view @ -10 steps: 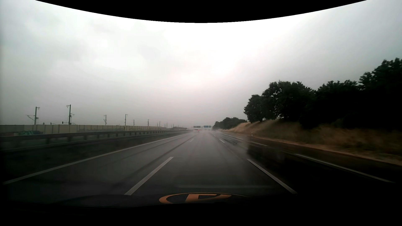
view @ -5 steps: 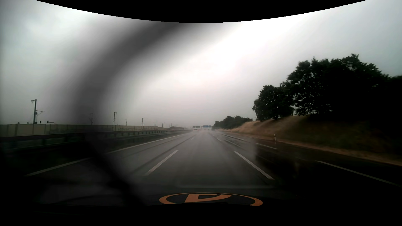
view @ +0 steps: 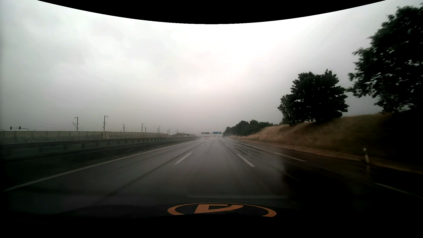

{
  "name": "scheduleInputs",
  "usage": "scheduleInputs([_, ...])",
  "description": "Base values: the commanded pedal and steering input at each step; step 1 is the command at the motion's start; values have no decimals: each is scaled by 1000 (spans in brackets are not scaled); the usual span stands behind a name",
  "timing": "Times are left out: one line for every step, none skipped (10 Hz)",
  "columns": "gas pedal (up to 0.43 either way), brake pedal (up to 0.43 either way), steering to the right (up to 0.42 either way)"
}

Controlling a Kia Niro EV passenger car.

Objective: Follow the waypoints while adhering to traffic rules and regulations

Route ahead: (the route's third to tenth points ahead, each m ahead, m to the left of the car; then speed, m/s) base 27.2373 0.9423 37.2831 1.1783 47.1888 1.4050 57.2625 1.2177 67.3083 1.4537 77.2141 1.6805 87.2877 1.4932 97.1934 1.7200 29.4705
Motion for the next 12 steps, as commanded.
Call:
scheduleInputs([228,0,1])
scheduleInputs([228,0,1])
scheduleInputs([228,0,2])
scheduleInputs([228,0,2])
scheduleInputs([228,0,2])
scheduleInputs([228,0,2])
scheduleInputs([228,0,2])
scheduleInputs([228,0,2])
scheduleInputs([228,0,2])
scheduleInputs([228,0,2])
scheduleInputs([228,0,2])
scheduleInputs([228,0,2])
